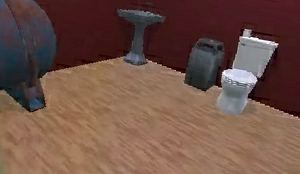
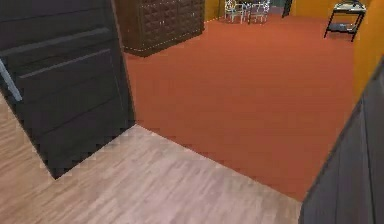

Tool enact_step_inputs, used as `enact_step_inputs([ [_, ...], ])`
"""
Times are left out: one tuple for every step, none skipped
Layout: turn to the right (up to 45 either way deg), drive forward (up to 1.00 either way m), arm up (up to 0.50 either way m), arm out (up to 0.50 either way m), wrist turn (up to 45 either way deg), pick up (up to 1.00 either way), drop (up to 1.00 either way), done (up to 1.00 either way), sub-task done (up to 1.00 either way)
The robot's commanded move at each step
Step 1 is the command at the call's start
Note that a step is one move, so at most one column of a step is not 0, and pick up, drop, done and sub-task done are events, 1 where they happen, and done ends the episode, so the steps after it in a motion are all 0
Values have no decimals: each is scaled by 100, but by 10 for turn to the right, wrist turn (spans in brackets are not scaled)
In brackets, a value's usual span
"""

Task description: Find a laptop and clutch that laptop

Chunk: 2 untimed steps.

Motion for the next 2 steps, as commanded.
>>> enact_step_inputs([
  [0, 15, 0, 0, 0, 0, 0, 0, 0],
  [-450, 0, 0, 0, 0, 0, 0, 0, 0],
])
